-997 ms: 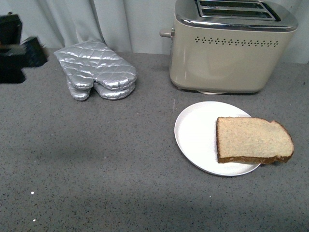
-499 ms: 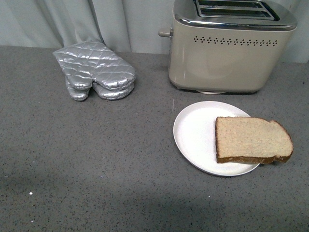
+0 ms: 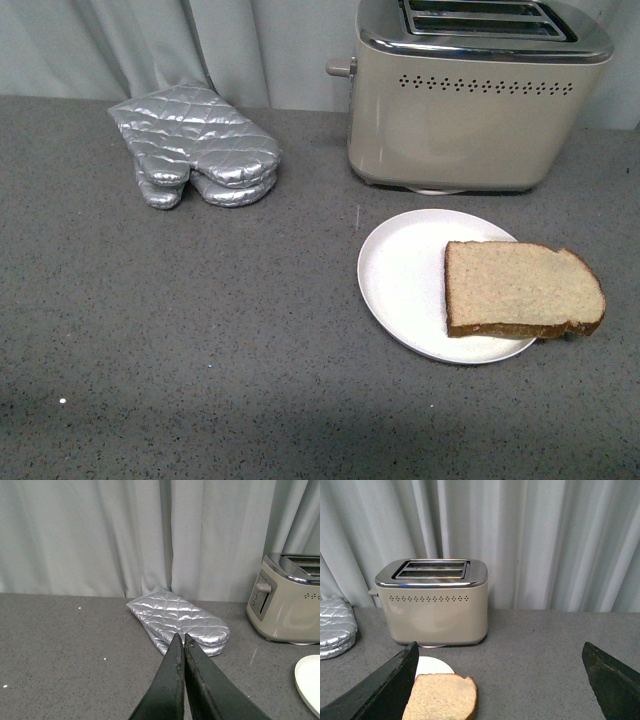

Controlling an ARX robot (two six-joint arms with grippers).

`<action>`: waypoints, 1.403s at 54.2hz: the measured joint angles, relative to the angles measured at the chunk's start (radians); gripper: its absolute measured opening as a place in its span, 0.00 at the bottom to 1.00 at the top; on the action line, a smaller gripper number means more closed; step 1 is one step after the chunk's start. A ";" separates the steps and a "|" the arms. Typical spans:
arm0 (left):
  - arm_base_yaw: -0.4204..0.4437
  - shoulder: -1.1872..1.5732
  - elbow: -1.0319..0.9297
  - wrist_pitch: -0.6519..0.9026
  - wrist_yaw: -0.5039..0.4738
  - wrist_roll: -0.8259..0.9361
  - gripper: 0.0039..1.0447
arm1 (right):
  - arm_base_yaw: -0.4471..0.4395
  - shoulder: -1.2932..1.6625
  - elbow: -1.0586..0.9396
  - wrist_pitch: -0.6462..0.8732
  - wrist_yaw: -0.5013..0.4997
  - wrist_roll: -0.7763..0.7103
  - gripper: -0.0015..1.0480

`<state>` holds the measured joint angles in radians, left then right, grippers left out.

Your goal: Put bread into toaster

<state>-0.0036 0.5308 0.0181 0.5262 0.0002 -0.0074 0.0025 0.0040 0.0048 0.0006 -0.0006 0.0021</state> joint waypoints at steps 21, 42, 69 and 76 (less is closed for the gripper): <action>0.001 -0.201 0.000 -0.193 0.000 0.000 0.03 | 0.000 0.000 0.000 0.000 0.000 0.000 0.91; 0.001 -0.327 0.000 -0.319 0.000 0.000 0.03 | 0.000 0.000 0.000 0.000 0.000 0.000 0.91; 0.001 -0.526 0.000 -0.524 0.000 0.000 0.30 | 0.008 0.041 0.032 -0.078 0.043 -0.058 0.91; 0.001 -0.527 0.000 -0.524 0.000 0.000 0.60 | -0.002 0.510 0.154 -0.012 0.014 -0.143 0.91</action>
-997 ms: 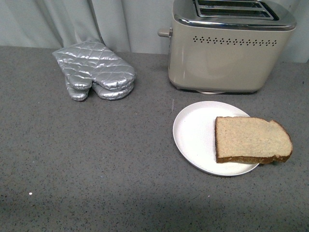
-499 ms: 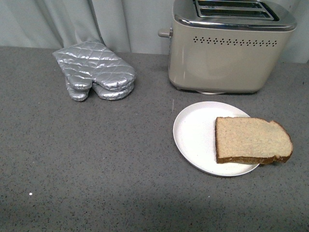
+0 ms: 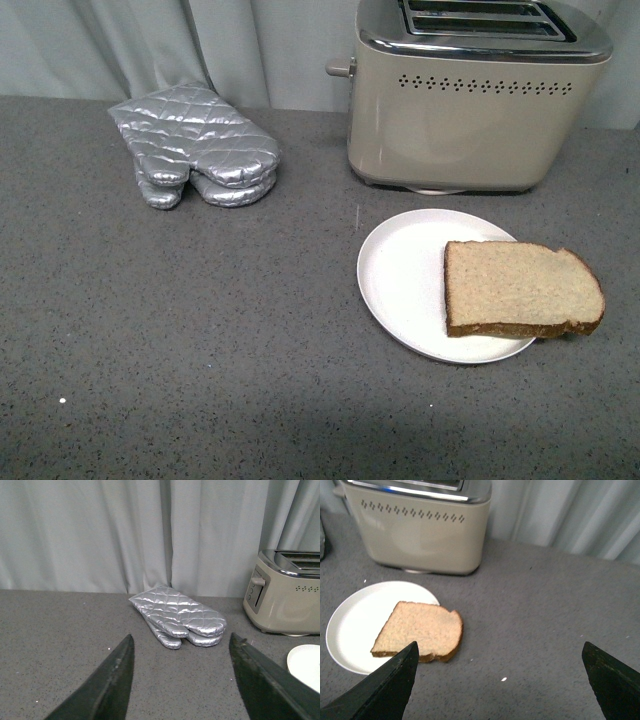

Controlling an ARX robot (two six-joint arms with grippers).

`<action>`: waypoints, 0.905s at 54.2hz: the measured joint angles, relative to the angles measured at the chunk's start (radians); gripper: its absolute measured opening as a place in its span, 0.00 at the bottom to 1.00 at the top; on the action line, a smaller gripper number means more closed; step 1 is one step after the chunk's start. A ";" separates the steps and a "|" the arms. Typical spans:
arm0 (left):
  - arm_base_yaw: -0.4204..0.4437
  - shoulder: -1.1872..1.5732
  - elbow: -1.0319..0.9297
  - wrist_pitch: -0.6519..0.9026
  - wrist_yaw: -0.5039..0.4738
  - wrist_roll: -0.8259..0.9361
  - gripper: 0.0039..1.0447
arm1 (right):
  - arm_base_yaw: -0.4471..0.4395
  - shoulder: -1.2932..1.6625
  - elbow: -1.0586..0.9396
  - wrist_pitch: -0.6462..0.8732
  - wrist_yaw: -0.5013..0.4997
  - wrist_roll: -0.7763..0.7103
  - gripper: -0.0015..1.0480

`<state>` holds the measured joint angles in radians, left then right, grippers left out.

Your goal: Put bread into toaster

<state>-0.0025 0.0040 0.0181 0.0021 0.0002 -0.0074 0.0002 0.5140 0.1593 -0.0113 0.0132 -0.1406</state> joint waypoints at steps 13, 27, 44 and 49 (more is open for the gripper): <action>0.000 0.000 0.000 0.000 0.000 0.002 0.95 | -0.093 0.644 0.157 0.196 -0.191 0.080 0.91; 0.000 0.000 0.000 0.000 0.000 0.002 0.94 | -0.143 1.082 0.365 0.237 -0.373 0.217 0.91; 0.000 0.000 0.000 0.000 0.000 0.002 0.94 | -0.132 1.385 0.543 0.136 -0.431 0.276 0.91; 0.000 0.000 0.000 0.000 0.000 0.002 0.94 | -0.111 1.421 0.562 0.139 -0.433 0.285 0.91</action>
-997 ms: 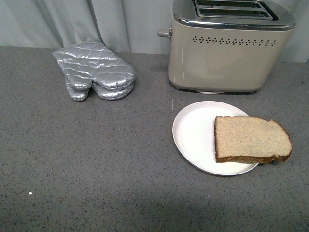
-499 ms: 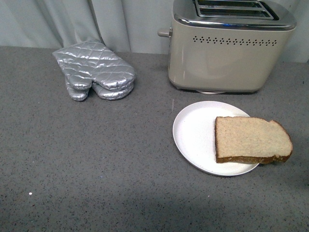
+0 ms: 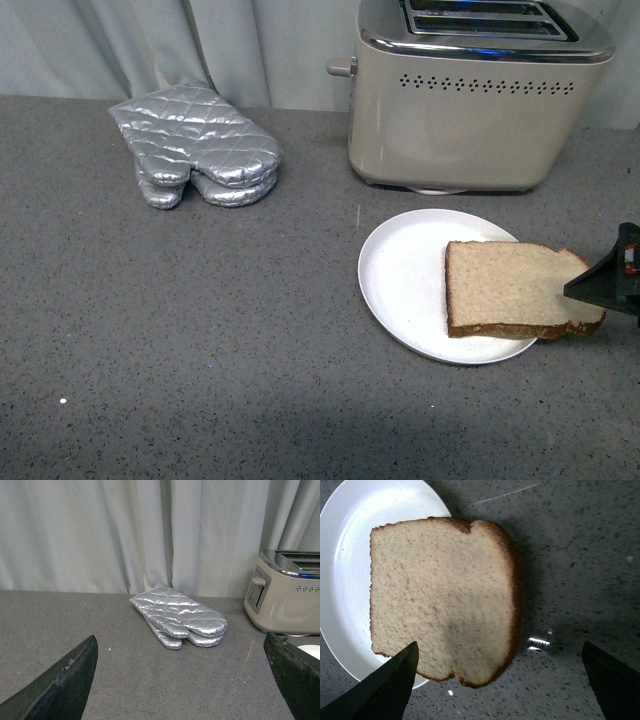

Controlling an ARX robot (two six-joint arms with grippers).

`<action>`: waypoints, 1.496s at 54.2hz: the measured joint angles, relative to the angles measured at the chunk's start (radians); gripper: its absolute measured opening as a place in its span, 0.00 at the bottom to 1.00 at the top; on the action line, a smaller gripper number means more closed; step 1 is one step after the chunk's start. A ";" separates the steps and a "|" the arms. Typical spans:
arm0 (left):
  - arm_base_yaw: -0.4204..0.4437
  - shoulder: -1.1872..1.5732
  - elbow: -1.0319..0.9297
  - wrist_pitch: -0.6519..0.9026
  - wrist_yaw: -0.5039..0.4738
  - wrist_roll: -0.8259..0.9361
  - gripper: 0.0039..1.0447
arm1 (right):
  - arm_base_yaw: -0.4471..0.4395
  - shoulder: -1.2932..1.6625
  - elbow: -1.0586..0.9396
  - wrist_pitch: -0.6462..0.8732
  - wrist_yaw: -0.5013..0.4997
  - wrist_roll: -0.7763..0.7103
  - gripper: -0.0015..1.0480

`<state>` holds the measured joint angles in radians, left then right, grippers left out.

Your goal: Put bread into toaster

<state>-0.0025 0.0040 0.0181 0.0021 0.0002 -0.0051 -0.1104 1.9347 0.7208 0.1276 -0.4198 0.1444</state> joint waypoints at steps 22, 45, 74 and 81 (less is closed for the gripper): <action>0.000 0.000 0.000 0.000 0.000 0.000 0.94 | 0.039 0.088 0.089 -0.004 0.009 0.113 0.44; 0.000 0.000 0.000 0.000 0.000 0.000 0.94 | 0.031 -0.123 0.071 -0.122 -0.083 0.380 0.01; 0.000 0.000 0.000 0.000 0.000 0.000 0.94 | 0.294 -0.546 0.334 -0.415 0.455 1.045 0.01; 0.000 0.000 0.000 0.000 0.000 0.000 0.94 | 0.335 -0.475 0.433 -0.437 0.554 1.109 0.01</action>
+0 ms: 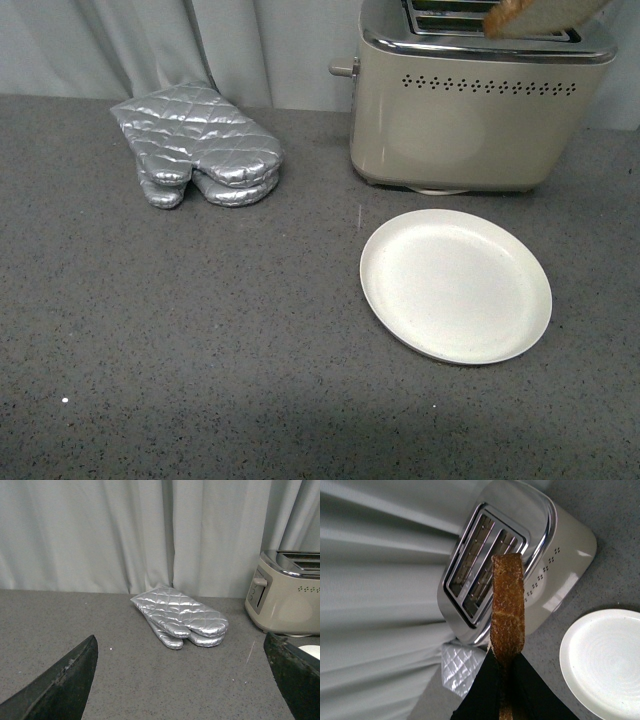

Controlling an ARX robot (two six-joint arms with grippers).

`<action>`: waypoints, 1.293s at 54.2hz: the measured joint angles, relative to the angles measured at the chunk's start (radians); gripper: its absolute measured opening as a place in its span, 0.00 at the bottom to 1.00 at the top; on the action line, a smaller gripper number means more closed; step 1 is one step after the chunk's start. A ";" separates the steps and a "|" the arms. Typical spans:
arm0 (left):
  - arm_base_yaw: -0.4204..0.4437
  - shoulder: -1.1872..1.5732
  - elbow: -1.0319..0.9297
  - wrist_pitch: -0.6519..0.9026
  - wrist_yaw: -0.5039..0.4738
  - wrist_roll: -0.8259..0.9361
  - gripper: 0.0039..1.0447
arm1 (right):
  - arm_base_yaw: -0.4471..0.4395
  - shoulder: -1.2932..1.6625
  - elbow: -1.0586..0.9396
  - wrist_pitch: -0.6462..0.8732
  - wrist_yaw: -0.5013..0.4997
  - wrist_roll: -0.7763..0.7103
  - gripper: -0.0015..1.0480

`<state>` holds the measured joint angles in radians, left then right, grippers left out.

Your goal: Put bread into toaster

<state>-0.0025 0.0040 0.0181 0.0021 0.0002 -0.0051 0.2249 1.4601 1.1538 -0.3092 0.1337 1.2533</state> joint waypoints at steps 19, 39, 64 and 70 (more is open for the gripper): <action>0.000 0.000 0.000 0.000 0.000 0.000 0.94 | 0.053 0.216 0.213 -0.055 0.167 0.161 0.01; 0.000 0.000 0.000 0.000 0.000 0.000 0.94 | 0.066 0.369 0.357 -0.085 0.211 0.243 0.01; 0.000 0.000 0.000 0.000 0.000 0.000 0.94 | 0.054 0.438 0.410 -0.062 0.288 0.137 0.13; 0.000 0.000 0.000 0.000 0.000 0.000 0.94 | 0.063 0.438 0.410 0.035 0.319 0.015 0.29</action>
<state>-0.0025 0.0040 0.0181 0.0021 0.0002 -0.0051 0.2882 1.8980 1.5635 -0.2737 0.4530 1.2682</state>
